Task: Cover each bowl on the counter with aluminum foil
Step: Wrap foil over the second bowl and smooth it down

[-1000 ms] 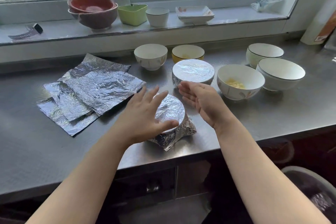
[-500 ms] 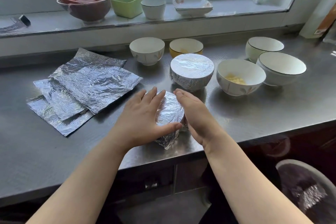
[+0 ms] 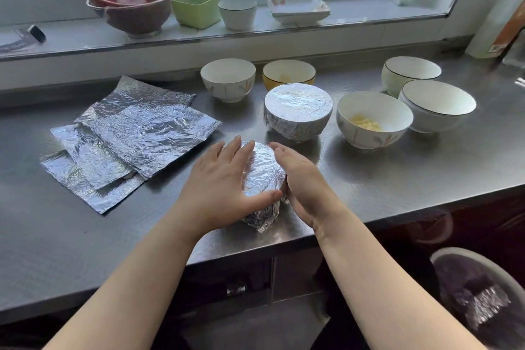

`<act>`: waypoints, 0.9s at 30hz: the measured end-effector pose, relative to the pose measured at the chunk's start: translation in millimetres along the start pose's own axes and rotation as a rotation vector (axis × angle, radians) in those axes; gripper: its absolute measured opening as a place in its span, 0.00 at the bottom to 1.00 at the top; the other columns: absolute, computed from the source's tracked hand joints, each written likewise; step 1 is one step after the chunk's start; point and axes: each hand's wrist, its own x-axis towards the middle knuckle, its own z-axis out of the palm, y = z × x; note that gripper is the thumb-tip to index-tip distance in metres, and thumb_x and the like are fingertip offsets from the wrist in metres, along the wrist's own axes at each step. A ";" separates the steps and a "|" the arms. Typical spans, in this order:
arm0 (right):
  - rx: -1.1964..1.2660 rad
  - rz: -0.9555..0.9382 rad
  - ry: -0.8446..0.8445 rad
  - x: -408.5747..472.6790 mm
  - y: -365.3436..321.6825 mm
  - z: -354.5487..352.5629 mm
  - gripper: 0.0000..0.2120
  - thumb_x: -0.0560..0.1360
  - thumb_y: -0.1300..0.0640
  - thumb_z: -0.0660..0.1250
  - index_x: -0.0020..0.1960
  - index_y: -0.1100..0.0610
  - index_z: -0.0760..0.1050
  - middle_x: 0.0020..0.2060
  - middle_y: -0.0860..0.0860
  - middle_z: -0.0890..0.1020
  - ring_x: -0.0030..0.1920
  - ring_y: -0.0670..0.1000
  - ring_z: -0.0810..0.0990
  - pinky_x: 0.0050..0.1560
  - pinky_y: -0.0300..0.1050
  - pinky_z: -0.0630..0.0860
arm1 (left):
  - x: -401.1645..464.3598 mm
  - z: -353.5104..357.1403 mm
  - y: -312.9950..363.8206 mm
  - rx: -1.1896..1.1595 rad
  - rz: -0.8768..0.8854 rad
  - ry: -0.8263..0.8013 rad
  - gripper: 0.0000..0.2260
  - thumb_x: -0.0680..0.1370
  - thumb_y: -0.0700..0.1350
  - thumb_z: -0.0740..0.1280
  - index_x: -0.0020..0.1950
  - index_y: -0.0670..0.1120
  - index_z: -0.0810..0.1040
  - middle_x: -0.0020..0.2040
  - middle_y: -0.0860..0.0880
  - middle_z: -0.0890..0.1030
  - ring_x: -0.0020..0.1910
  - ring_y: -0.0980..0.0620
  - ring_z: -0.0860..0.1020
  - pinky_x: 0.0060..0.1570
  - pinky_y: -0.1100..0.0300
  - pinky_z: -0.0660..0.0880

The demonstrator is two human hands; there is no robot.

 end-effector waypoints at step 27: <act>0.326 0.247 -0.219 6.6 3.8 14.7 0.21 0.83 0.53 0.52 0.66 0.65 0.74 0.62 0.61 0.79 0.64 0.60 0.77 0.68 0.54 0.71 | -17.0 2.4 -8.1 -0.053 -0.137 0.101 0.52 0.60 0.81 0.46 0.80 0.56 0.51 0.80 0.54 0.52 0.78 0.49 0.51 0.75 0.50 0.51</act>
